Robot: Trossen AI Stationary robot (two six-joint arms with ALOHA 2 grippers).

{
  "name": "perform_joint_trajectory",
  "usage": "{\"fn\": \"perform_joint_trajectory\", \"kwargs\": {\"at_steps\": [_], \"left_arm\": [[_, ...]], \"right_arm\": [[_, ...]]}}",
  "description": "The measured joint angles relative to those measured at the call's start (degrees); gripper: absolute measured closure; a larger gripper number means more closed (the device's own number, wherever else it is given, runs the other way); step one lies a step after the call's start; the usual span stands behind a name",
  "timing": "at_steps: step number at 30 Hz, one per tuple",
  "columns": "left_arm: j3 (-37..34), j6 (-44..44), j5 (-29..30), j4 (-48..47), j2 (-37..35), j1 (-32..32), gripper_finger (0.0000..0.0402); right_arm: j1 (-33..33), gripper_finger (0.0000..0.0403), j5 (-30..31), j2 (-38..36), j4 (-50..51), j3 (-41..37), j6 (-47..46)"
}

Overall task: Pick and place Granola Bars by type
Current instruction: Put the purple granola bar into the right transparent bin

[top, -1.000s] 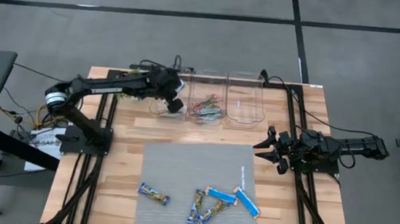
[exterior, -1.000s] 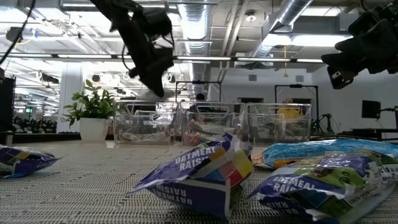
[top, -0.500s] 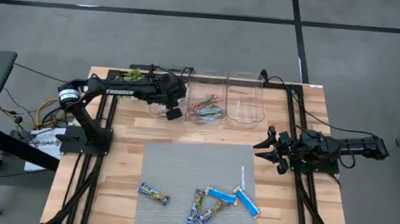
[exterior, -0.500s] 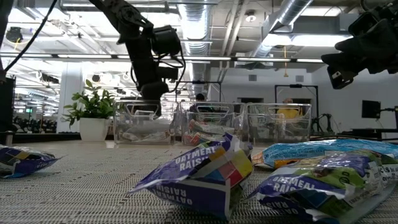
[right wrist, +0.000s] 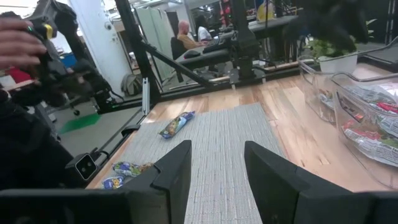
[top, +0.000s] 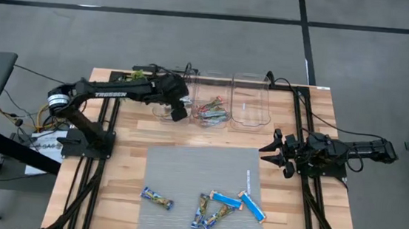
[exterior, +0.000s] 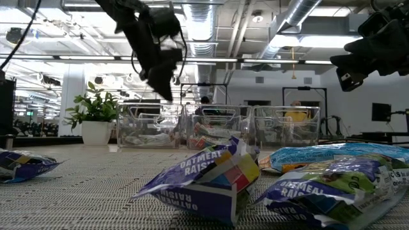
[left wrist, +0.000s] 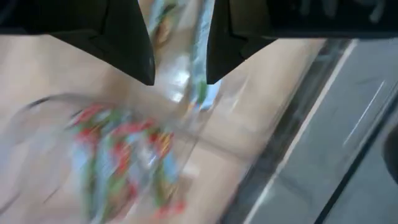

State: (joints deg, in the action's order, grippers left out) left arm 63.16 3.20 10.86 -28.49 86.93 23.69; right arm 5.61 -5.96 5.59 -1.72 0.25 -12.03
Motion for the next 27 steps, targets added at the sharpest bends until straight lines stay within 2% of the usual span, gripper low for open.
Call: {"fn": "perform_joint_trajectory", "kwargs": {"at_steps": [8,12,16,22,24,27], "left_arm": [[0.0,-7.6,-14.0,8.1,-8.9,-3.9,0.0264],[0.0,-8.1,-23.7,13.7,-11.7,-6.9,0.0264],[0.0,-7.8,-30.0,15.6,-12.4,-9.9,0.0264],[0.0,-8.2,-37.7,10.7,-12.4,-17.3,0.0264],[0.0,-6.3,-38.0,6.3,-12.4,-21.4,0.0264],[0.0,-2.8,-35.3,-0.1,-12.3,-28.4,0.0264]], "right_arm": [[0.0,0.0259,0.0,0.0,0.0,0.0,0.0],[0.0,0.0262,0.0,0.0,0.0,0.0,0.0],[0.0,0.0261,0.0,0.0,0.0,0.0,0.0],[0.0,0.0259,0.0,0.0,0.0,0.0,0.0],[0.0,0.0260,0.0,0.0,0.0,0.0,0.0],[0.0,0.0262,0.0,0.0,0.0,0.0,0.0]]}}
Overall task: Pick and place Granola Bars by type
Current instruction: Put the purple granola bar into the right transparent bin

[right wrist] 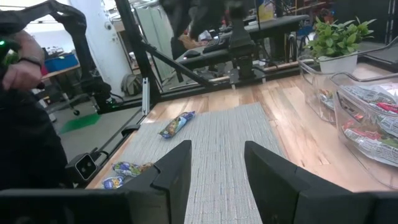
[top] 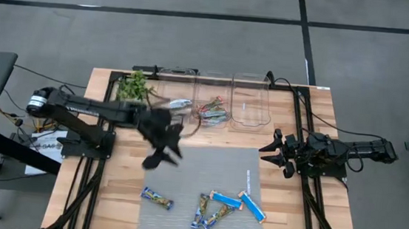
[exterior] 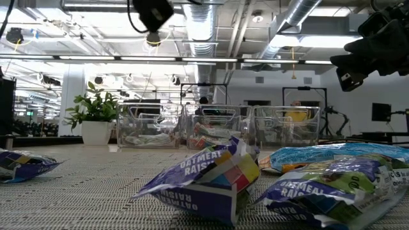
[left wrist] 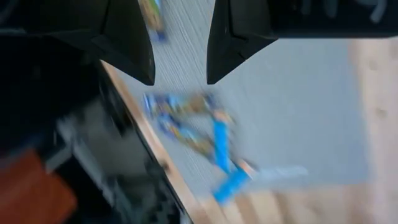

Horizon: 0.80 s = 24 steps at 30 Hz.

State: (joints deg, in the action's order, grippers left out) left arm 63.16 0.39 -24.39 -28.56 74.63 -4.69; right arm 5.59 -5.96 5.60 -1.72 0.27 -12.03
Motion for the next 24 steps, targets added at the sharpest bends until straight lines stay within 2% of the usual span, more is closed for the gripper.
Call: {"fn": "perform_joint_trajectory", "kwargs": {"at_steps": [7,13,17,24], "left_arm": [[-0.1,2.6,8.2,-8.1,1.6,-15.6,0.0265],[-3.7,-1.7,11.0,-6.9,2.5,-24.7,0.0265],[-6.6,-4.5,16.3,-6.1,4.5,-28.2,0.0265],[-8.9,-7.3,19.8,-4.4,9.7,-29.5,0.0265]], "right_arm": [[0.0,0.0259,0.0,0.0,0.0,0.0,0.0],[0.0,0.0261,0.0,0.0,0.0,0.0,0.0],[0.0,0.0261,0.0,0.0,0.0,0.0,0.0],[0.0,0.0259,0.0,0.0,-0.2,0.0,0.0]]}}
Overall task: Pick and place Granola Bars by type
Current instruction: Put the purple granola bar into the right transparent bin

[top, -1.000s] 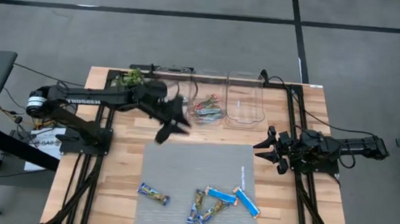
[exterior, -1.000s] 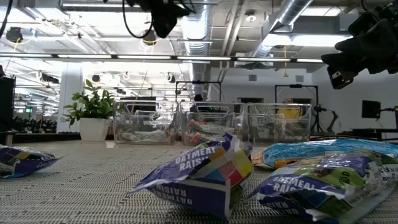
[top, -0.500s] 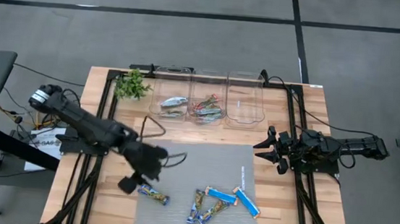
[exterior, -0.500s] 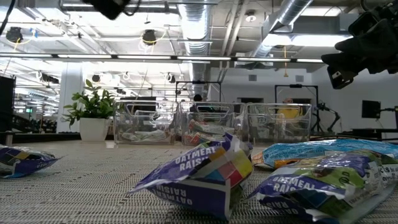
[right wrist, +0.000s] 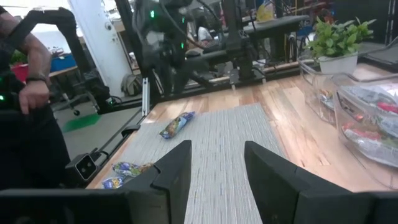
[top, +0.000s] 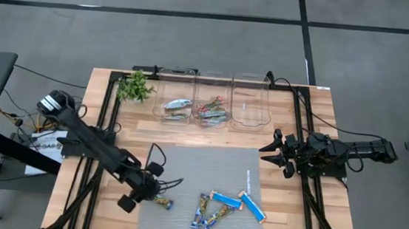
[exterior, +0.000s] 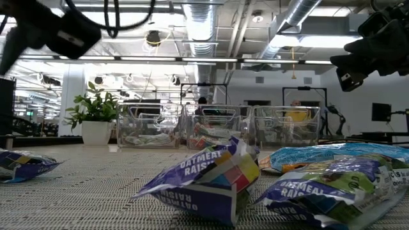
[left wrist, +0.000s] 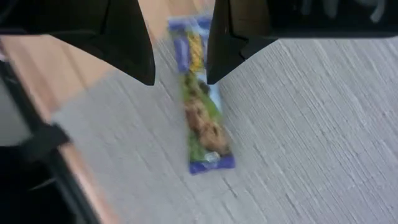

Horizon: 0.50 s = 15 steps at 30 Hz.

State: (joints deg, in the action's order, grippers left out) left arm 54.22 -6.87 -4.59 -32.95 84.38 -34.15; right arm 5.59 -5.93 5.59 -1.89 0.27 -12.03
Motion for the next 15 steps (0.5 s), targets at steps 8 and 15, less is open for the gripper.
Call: {"fn": "perform_joint_trajectory", "kwargs": {"at_steps": [8,15], "left_arm": [[0.0,-2.1,3.4,0.8,6.5,0.0,0.0249],[0.0,-2.8,1.0,1.0,7.7,0.0,0.0182]], "right_arm": [[0.0,0.0261,0.0,0.3,0.2,0.0,0.0],[0.0,0.0260,0.0,0.3,0.2,0.0,0.0]]}}
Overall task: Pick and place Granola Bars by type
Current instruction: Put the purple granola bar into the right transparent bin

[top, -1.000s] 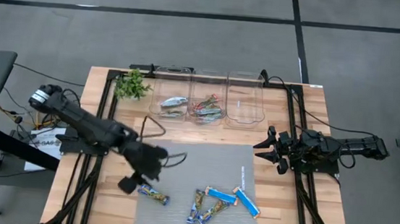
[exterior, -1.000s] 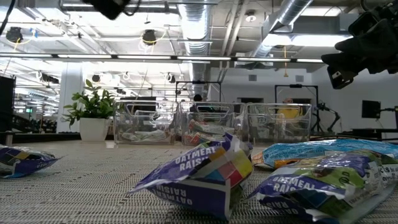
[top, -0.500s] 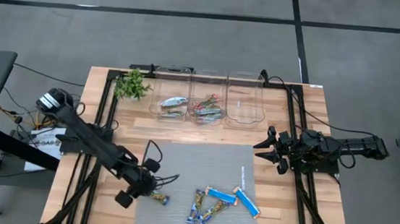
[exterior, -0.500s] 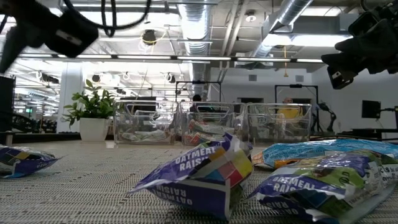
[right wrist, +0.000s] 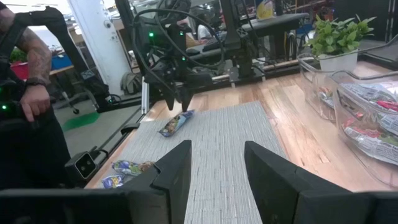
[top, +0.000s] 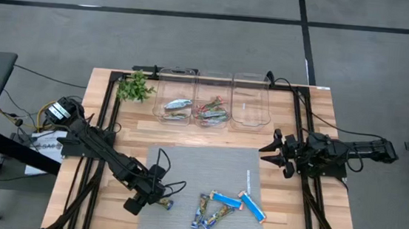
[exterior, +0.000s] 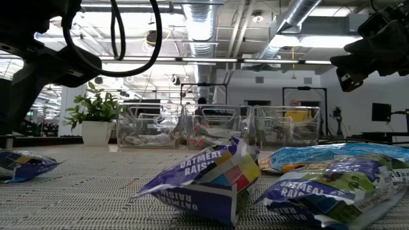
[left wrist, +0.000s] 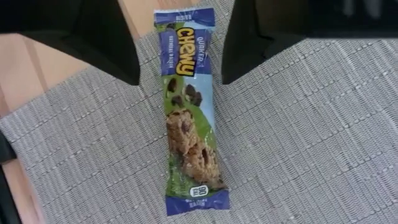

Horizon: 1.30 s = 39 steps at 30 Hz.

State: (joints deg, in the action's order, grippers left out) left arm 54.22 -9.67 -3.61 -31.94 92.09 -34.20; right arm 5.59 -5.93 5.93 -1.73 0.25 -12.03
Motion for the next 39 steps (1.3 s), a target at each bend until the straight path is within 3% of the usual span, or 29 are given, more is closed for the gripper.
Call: {"fn": "perform_joint_trajectory", "kwargs": {"at_steps": [8,20,25,34,39], "left_arm": [[-0.9,-0.6,1.1,1.5,1.2,0.1,0.0128],[-4.3,-3.1,2.4,7.9,4.2,0.1,0.0145],[-4.3,-3.2,3.3,7.9,5.1,0.1,0.0182],[-4.4,-3.2,3.4,9.2,5.3,0.2,0.0293],[-4.5,-3.2,2.7,10.3,4.9,0.2,0.0336]], "right_arm": [[0.0,0.0260,0.0,0.0,0.0,0.0,0.0],[0.0,0.0261,0.0,0.0,0.0,0.0,0.0],[0.0,0.0259,0.0,0.0,-0.1,0.0,0.0],[0.0,0.0262,0.0,0.0,0.0,0.0,0.0],[0.0,0.0259,0.0,0.0,0.0,0.0,0.0]]}}
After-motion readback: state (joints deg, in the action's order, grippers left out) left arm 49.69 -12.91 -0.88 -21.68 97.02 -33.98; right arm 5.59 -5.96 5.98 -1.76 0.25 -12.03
